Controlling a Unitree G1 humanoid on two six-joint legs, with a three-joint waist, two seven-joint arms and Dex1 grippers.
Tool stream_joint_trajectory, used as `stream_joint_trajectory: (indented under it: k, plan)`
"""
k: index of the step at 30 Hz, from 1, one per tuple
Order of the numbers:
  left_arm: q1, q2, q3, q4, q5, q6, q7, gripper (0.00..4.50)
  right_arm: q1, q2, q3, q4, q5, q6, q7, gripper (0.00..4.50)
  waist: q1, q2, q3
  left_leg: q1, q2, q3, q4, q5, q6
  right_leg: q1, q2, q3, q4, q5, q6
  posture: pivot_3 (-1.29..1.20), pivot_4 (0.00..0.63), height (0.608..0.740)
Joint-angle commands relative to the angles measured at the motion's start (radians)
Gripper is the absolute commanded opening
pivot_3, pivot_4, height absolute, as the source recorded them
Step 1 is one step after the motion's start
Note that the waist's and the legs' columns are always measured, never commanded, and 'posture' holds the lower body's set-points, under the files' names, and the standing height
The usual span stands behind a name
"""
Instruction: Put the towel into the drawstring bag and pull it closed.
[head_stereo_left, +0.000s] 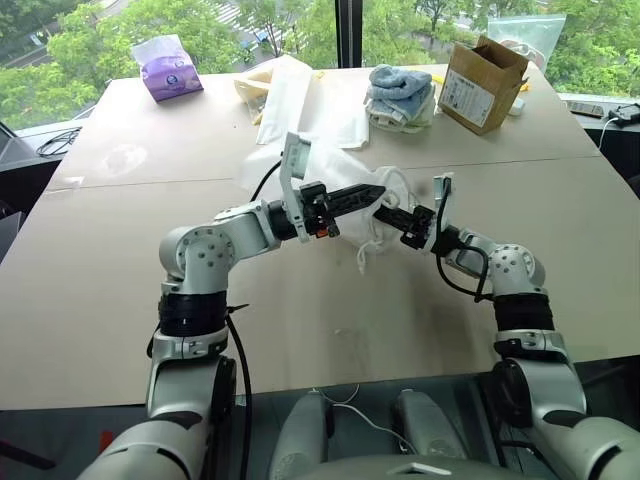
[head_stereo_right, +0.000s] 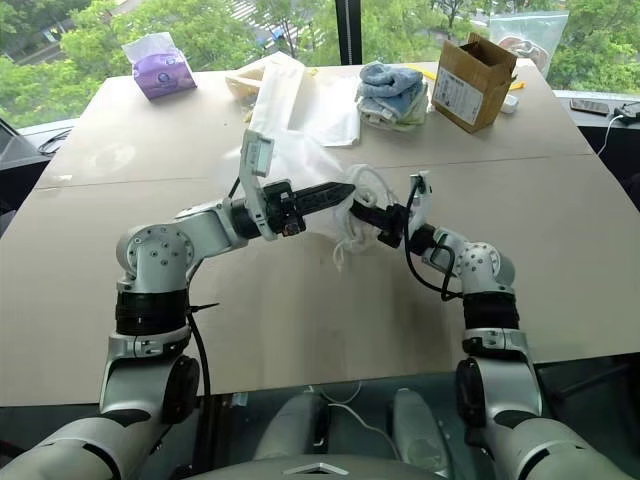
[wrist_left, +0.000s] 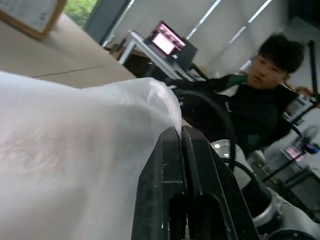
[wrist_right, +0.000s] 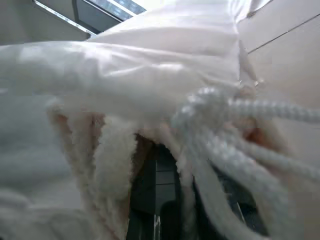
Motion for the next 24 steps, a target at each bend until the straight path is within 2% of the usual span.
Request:
stream_joint_trajectory:
  k: [1, 5, 8, 13, 14, 17, 18, 20, 24]
  plan:
    - [-0.002, -0.003, -0.027, -0.009, -0.029, 0.016, -0.060, 0.00, -0.097, 0.095, -0.076, -0.028, 0.073, -0.070, -0.086, 0.03, -0.002, 0.000, 0.000, 0.000, 0.000, 0.000, 0.000, 0.000, 0.000, 0.000, 0.000, 0.000, 0.000, 0.000, 0.000, 0.00, 0.150, 0.740]
    - [0.016, -0.024, -0.030, -0.013, -0.031, 0.024, -0.046, 0.00, -0.143, 0.190, -0.164, 0.008, 0.104, -0.155, -0.237, 0.03, 0.005, 0.000, 0.000, 0.000, 0.000, -0.001, 0.000, 0.000, 0.000, 0.000, -0.001, -0.001, 0.001, 0.000, 0.000, 0.00, 0.150, 0.740]
    - [0.009, -0.040, -0.011, 0.006, -0.029, 0.022, -0.023, 0.00, -0.139, 0.217, -0.178, -0.027, 0.132, -0.155, -0.288, 0.03, 0.012, 0.000, 0.000, -0.002, -0.001, -0.003, 0.000, 0.000, 0.000, 0.000, -0.002, -0.002, 0.000, 0.000, 0.000, 0.00, 0.150, 0.740]
    - [-0.016, -0.045, 0.014, 0.064, 0.014, -0.037, 0.001, 0.00, -0.023, 0.141, -0.023, -0.107, -0.046, -0.154, -0.312, 0.03, 0.001, 0.000, 0.000, -0.001, -0.001, -0.002, 0.000, 0.000, 0.000, 0.000, -0.001, -0.002, 0.000, 0.000, 0.000, 0.00, 0.150, 0.740]
    - [-0.024, -0.047, 0.021, 0.083, 0.030, -0.057, 0.010, 0.00, -0.003, 0.127, -0.025, -0.119, -0.055, -0.154, -0.329, 0.80, 0.001, 0.000, 0.000, -0.001, 0.000, -0.002, 0.000, 0.000, 0.000, -0.001, -0.001, -0.001, 0.000, 0.000, 0.000, 0.00, 0.150, 0.740]
    - [-0.049, -0.053, 0.041, 0.149, 0.077, -0.119, 0.042, 0.00, 0.061, 0.073, -0.007, -0.193, -0.088, -0.140, -0.348, 1.92, 0.005, 0.000, 0.000, -0.001, 0.000, -0.001, 0.000, 0.000, 0.000, -0.001, -0.001, -0.001, 0.001, 0.000, 0.000, 0.00, 0.150, 0.740]
    - [-0.059, -0.055, 0.047, 0.178, 0.097, -0.144, 0.054, 0.00, 0.098, 0.035, 0.019, -0.244, -0.104, -0.131, -0.325, 2.55, 0.007, 0.000, 0.000, -0.001, -0.001, -0.001, 0.000, 0.000, 0.000, -0.001, -0.001, -0.001, 0.000, 0.000, 0.000, 0.00, 0.150, 0.740]
    - [-0.071, -0.054, 0.054, 0.216, 0.120, -0.175, 0.060, 0.00, 0.167, -0.024, 0.036, -0.348, -0.085, -0.091, -0.291, 3.38, 0.010, 0.000, 0.000, -0.002, -0.001, -0.001, 0.000, 0.000, 0.000, -0.001, -0.001, -0.001, 0.000, 0.000, 0.000, 0.00, 0.150, 0.740]
    - [-0.082, -0.052, 0.065, 0.244, 0.137, -0.193, 0.050, 0.00, 0.270, -0.103, 0.003, -0.500, 0.012, -0.037, -0.228, 3.38, 0.010, 0.000, 0.000, -0.002, -0.001, -0.002, -0.001, 0.000, 0.000, -0.001, -0.001, -0.001, -0.001, 0.000, 0.000, 0.00, 0.150, 0.740]
